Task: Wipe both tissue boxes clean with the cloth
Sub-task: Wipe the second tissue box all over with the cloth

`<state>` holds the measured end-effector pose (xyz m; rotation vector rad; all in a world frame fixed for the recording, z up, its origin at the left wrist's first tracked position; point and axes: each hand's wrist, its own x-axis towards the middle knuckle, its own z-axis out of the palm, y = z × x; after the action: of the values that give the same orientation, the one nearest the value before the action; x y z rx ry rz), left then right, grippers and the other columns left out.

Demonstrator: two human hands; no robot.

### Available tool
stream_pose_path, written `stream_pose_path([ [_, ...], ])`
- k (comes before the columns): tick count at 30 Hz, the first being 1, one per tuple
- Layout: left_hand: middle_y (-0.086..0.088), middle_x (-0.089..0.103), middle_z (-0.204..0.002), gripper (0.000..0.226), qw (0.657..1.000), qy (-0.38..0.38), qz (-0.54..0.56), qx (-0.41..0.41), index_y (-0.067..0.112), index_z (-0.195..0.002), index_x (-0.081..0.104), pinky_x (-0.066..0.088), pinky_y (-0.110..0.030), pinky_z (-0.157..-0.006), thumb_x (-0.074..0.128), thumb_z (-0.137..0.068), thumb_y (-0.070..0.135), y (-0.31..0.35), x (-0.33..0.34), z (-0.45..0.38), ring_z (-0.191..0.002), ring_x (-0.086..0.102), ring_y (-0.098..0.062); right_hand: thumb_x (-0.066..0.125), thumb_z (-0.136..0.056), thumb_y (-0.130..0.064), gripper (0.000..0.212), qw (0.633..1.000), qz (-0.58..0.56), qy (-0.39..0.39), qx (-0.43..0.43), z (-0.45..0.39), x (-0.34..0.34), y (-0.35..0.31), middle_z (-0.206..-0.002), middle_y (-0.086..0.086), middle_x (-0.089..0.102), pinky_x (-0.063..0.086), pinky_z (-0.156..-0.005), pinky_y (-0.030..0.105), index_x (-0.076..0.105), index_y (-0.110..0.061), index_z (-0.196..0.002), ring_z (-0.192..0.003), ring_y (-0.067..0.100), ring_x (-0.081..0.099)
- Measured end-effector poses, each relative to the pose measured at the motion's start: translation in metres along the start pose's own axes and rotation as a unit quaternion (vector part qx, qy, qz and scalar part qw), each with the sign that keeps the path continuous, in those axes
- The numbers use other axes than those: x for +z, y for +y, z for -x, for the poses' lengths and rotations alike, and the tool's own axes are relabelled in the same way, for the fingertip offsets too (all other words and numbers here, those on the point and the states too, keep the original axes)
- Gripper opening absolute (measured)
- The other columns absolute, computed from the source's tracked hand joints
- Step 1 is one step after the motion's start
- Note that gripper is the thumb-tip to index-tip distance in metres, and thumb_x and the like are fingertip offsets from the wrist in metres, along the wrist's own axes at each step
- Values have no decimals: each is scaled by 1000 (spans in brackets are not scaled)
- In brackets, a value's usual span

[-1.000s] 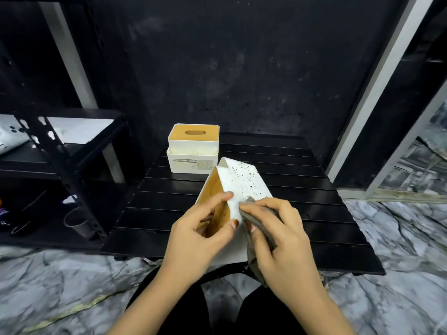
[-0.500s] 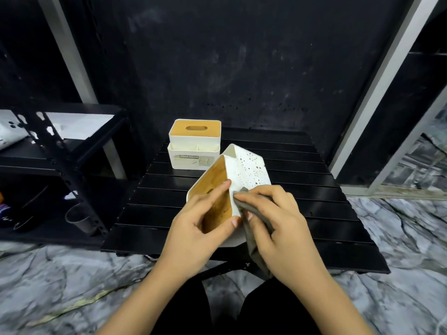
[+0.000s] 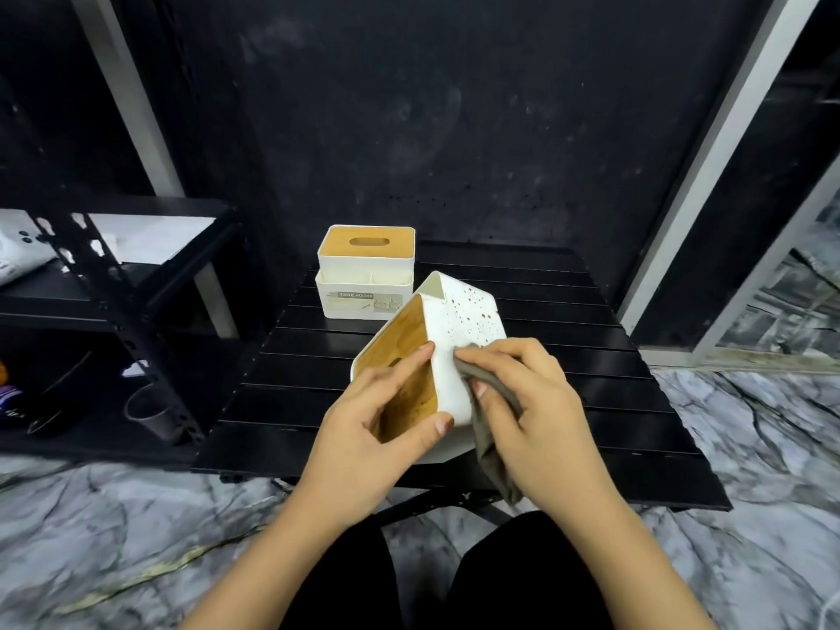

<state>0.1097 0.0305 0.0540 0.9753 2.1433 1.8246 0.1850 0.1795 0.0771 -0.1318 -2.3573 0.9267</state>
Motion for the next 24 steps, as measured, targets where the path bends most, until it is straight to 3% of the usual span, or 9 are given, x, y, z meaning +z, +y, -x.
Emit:
stream_pose_path([
  [4, 26, 55, -113, 57, 1000, 1, -11, -1, 63, -117, 50, 39, -13, -93, 67, -64, 53, 1, 1, -2, -118, 49, 4, 48, -84, -15, 33, 1000, 16, 23, 7, 6, 0, -1, -103, -19, 49, 30, -86, 2, 64, -26, -111, -102, 12, 48],
  [8, 24, 55, -114, 56, 1000, -15, -21, 4, 61, -119, 49, 39, -18, -95, 65, -66, 51, 4, 1, -2, -118, 49, 3, 49, -84, -14, 34, 1000, 16, 8, -22, 2, 3, -11, -105, -13, 51, 31, -87, 3, 63, -26, -113, -101, 11, 48],
  [17, 27, 55, -109, 56, 1000, 4, -9, -12, 66, -114, 49, 36, -2, -86, 64, -62, 53, 4, 1, -3, -114, 50, 6, 49, -85, -16, 31, 998, 38, 40, -6, 8, 4, -6, -102, -16, 49, 27, -86, 0, 64, -24, -110, -97, 11, 46],
  [24, 23, 56, -102, 56, 1000, 4, -15, 6, 63, -116, 50, 42, -14, -91, 64, -64, 47, 4, 1, -2, -109, 54, -2, 49, -89, -16, 30, 999, 47, 4, 0, -9, 6, -12, -102, -17, 45, 26, -84, -1, 62, -26, -113, -96, 9, 41],
])
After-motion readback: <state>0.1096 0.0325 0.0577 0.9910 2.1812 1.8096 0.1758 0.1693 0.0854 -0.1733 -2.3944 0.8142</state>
